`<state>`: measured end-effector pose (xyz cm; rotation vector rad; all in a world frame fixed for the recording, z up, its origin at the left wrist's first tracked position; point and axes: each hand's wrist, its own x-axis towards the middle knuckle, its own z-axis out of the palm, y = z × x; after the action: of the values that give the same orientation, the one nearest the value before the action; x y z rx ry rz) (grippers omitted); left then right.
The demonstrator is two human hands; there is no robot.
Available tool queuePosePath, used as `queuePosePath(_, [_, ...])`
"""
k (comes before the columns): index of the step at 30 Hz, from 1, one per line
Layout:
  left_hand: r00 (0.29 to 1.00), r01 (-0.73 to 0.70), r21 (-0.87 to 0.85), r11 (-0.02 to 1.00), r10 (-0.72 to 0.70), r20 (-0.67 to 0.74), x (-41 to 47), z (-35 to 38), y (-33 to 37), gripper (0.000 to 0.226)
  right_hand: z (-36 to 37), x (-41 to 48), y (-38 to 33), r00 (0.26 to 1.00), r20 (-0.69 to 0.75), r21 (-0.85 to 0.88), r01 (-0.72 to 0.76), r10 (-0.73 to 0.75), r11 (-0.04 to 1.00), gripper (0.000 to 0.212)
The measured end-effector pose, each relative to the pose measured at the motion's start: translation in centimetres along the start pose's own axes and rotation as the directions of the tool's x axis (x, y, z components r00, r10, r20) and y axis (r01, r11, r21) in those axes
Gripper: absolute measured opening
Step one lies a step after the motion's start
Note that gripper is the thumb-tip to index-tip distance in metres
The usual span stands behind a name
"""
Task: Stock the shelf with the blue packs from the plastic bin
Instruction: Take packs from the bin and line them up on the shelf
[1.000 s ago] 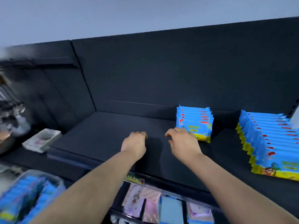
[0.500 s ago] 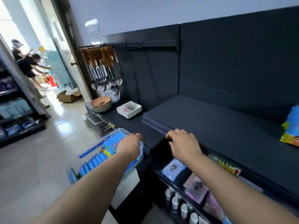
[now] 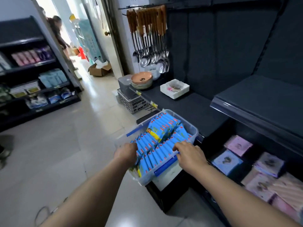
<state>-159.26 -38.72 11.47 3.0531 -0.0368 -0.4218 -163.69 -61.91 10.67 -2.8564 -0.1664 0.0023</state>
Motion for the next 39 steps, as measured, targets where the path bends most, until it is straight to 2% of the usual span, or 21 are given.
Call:
queuePosePath(4, [0.999,0.046,-0.040,0.998,-0.045,0.018,1.5,1.5,-1.7,0.038,2.3,1.6,-0.5,0.996,0.085,0.029,0.007,-0.009,1.000,0.027])
queuePosePath(8, [0.997,0.053,-0.009,0.999,-0.052,0.058,3.7,2.8,-1.7,0.039,3.8,4.0,-0.1,0.990,0.139,0.027,0.010,-0.014,1.000,0.026])
queuePosePath(16, [0.991,0.050,0.018,0.999,-0.052,0.124,10.2,2.8,-1.1,0.043,4.9,13.9,0.9,0.986,0.169,0.050,-0.012,0.004,0.999,0.029])
queuePosePath(21, [0.989,0.108,-0.030,0.994,-0.105,0.105,15.1,1.6,-1.6,0.043,6.4,20.9,2.1,0.970,0.242,0.139,-0.043,0.008,0.989,0.043])
queuePosePath(30, [0.979,0.184,-0.088,0.979,-0.175,0.102,17.3,1.9,-2.9,0.050,10.2,26.6,1.3,0.930,0.368,0.016,-0.003,-0.003,1.000,0.044])
queuePosePath(35, [0.970,0.211,-0.110,0.971,-0.194,0.149,18.2,2.4,-5.1,0.048,12.3,27.5,0.0,0.948,0.308,-0.127,-0.046,0.083,0.991,0.040])
queuePosePath(39, [0.968,0.189,-0.138,0.972,-0.161,0.192,19.3,3.2,-6.9,0.045,13.4,27.8,-0.7,0.955,0.265,-0.143,-0.096,0.131,0.985,0.036])
